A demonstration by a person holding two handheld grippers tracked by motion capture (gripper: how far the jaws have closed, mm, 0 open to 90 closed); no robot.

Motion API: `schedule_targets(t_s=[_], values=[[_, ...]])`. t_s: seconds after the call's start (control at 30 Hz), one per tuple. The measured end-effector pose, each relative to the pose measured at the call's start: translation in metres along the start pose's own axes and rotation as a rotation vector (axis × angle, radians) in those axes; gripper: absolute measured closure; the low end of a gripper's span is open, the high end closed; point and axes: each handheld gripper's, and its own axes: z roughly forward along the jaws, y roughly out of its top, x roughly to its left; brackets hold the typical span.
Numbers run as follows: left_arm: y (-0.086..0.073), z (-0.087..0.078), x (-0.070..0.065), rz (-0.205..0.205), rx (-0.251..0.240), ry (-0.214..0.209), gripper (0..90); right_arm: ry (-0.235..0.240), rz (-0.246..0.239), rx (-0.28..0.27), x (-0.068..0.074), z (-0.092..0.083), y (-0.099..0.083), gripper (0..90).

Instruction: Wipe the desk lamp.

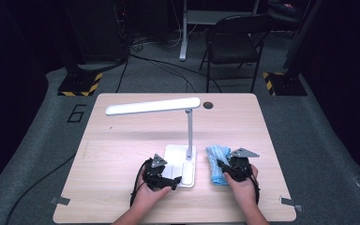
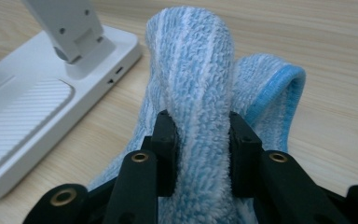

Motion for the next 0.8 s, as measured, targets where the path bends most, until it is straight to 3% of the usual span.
schedule_targets(t_s=[0.23,0.3,0.47,0.53,0.67,0.8], values=[[0.0,0.0,0.0,0.001,0.0,0.001,0.0,0.061,-0.015,0.014,0.021,0.02,0.01,68.2],[0.0,0.0,-0.001,-0.008,-0.001,-0.001,0.0,0.087,0.01,0.012,0.027,0.025,0.012,68.0],[0.0,0.0,0.0,-0.007,-0.001,-0.001,0.0,0.079,0.004,0.042,0.035,0.036,0.012,67.6],[0.0,0.0,-0.001,-0.008,-0.001,0.0,0.0,0.081,0.017,0.047,0.037,0.037,0.01,67.7],[0.0,0.0,-0.001,-0.01,0.004,0.007,0.0,0.064,-0.01,0.048,0.044,0.035,0.006,68.0],[0.0,0.001,-0.002,-0.02,-0.005,0.014,0.0,0.048,-0.004,0.048,0.053,0.031,0.001,68.4]])
